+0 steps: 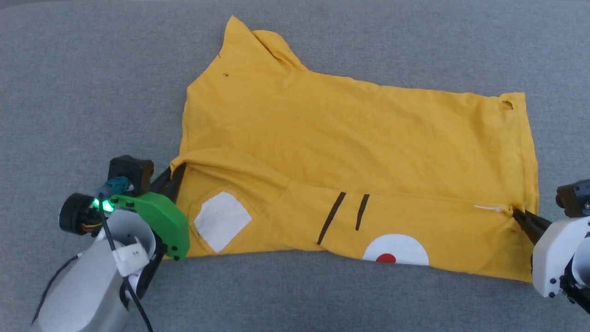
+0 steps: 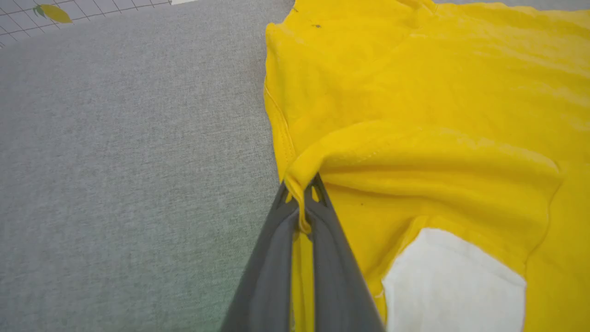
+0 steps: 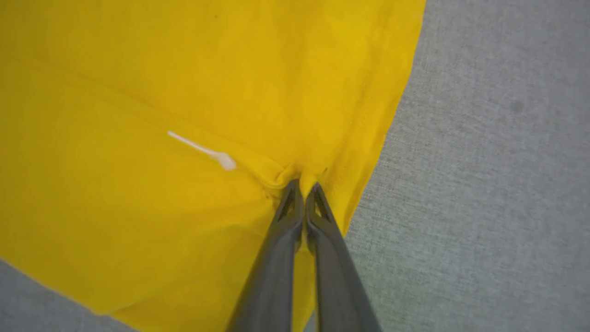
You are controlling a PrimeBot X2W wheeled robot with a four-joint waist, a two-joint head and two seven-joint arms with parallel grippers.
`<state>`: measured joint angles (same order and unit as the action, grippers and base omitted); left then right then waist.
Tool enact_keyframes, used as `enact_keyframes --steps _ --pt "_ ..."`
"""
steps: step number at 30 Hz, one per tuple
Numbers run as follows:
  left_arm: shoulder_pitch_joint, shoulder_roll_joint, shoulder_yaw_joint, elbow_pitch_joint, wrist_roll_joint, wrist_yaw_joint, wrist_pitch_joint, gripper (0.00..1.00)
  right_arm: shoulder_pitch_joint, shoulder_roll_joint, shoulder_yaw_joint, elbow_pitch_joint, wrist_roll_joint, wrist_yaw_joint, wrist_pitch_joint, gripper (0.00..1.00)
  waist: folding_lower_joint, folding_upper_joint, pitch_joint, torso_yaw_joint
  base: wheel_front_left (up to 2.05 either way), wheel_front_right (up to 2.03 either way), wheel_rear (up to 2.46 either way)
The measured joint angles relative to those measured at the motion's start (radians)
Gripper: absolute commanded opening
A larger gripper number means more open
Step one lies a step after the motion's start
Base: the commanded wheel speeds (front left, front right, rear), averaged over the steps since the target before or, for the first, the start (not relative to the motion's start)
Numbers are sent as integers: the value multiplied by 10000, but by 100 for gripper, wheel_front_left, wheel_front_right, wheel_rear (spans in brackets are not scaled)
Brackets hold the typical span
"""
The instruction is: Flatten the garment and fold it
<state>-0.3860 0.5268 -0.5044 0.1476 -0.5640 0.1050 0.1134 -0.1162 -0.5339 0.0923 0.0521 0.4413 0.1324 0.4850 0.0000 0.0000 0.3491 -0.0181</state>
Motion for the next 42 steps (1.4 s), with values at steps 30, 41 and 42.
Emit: enact_keyframes --steps 30,41,42 --pt "4799 -1486 2232 -2966 219 2857 -3676 100 3016 3992 -3754 -2489 -2437 -2 -3289 100 0 0 -1865 78 0 0 0" --pt "4501 -623 1609 -2780 874 2288 -1417 100 3312 4537 -3707 -2844 -3120 -2 -3572 100 0 0 -1864 111 0 0 0" --pt "4282 -523 1519 -2704 838 2171 -1018 100 3280 4523 -3685 -2847 -3120 -2 -3538 100 0 0 -1827 106 0 0 0"
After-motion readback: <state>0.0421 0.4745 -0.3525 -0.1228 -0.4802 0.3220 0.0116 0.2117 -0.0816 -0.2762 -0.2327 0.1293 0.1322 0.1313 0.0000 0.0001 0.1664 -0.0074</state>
